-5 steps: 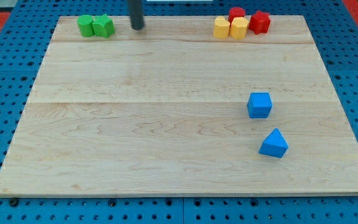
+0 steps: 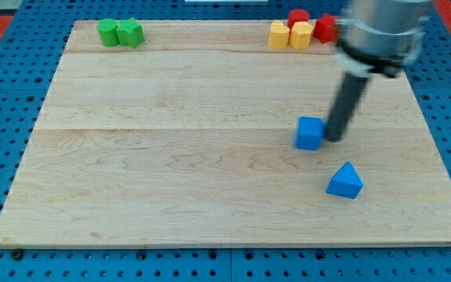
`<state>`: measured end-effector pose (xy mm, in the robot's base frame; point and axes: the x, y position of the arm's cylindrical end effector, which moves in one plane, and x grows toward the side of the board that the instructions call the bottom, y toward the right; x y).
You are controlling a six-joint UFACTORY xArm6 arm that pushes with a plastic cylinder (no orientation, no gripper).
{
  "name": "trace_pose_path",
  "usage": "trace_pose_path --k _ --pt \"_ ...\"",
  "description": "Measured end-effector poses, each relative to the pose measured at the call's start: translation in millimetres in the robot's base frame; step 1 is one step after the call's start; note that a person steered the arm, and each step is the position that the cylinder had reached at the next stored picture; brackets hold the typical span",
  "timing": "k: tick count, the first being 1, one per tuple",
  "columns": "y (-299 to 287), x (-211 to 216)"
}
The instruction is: Push the blue cube closer to the green star
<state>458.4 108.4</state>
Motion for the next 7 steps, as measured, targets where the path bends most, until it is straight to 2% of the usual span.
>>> trace_pose_path --k 1,2,3,4,5,6,7 --pt "-108 -9" --pt "-164 7" --pt "-172 40" --pt "-250 9" --pt "-269 -41" --pt "-276 -22" --pt "-269 16"
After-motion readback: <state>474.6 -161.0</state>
